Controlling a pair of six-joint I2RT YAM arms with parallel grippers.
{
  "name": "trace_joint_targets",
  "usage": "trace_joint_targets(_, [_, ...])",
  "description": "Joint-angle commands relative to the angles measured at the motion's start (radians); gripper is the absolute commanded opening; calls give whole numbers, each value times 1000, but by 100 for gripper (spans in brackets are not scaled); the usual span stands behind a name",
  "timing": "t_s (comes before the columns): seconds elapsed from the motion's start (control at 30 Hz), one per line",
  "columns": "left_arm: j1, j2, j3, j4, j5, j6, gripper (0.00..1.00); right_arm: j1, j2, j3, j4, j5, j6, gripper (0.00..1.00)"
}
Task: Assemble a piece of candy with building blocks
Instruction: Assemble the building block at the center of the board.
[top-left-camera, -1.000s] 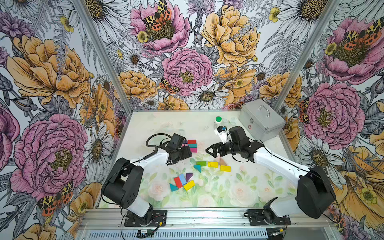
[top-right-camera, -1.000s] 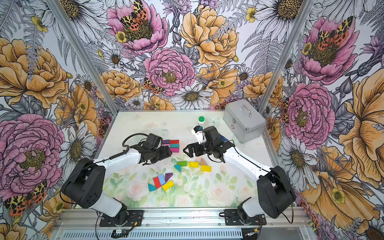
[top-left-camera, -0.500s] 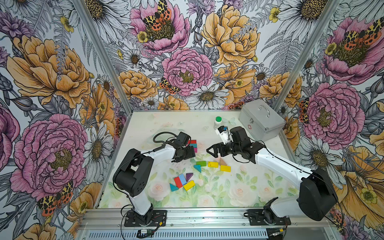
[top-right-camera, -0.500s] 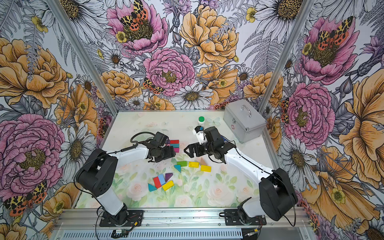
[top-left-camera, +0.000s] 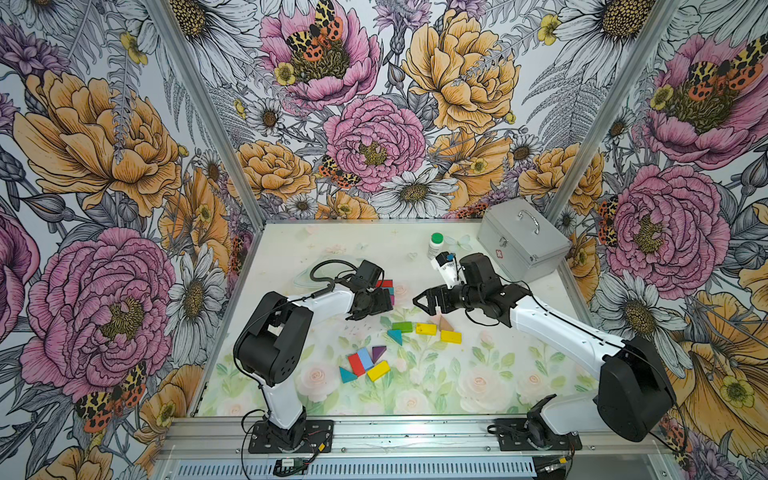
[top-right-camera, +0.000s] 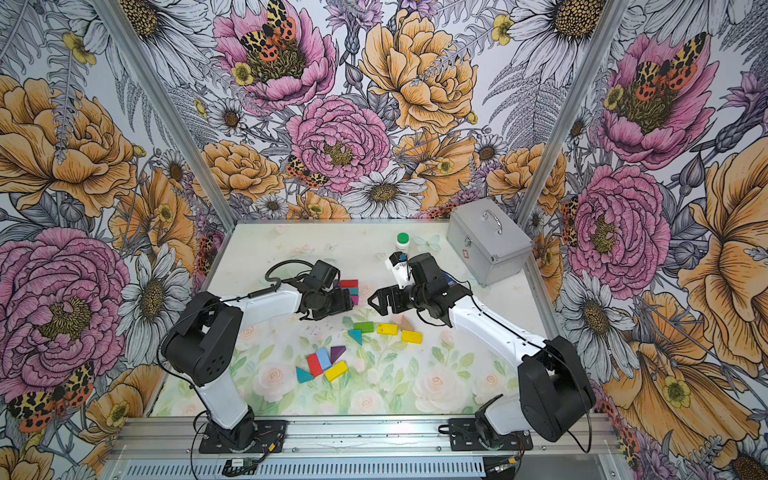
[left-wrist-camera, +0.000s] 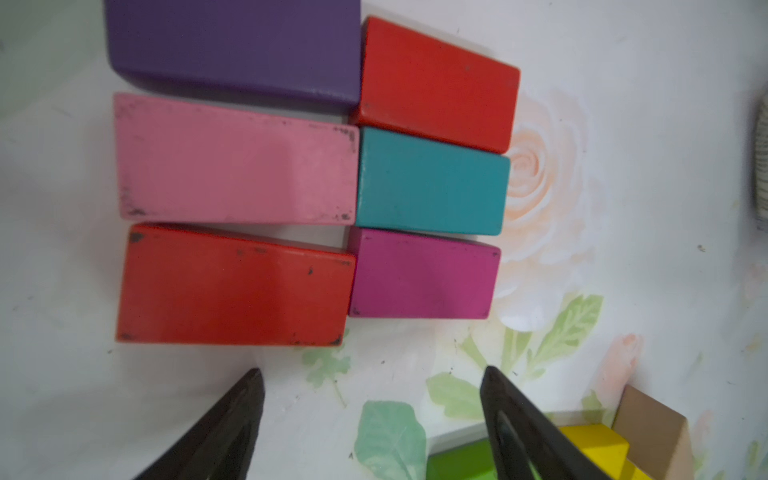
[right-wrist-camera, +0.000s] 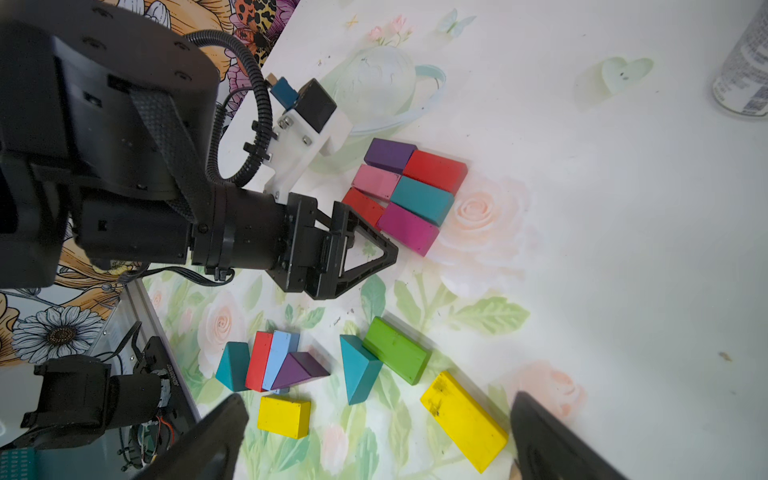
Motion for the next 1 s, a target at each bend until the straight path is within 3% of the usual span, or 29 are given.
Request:
trace_joint_targets(0.0, [13, 22, 17, 13, -16, 17, 82, -7, -8, -5, -5, 24, 0, 100])
trace_joint_targets(0.97, [33, 60, 19, 45, 19, 12, 84, -9, 13, -2, -5, 24, -8, 100])
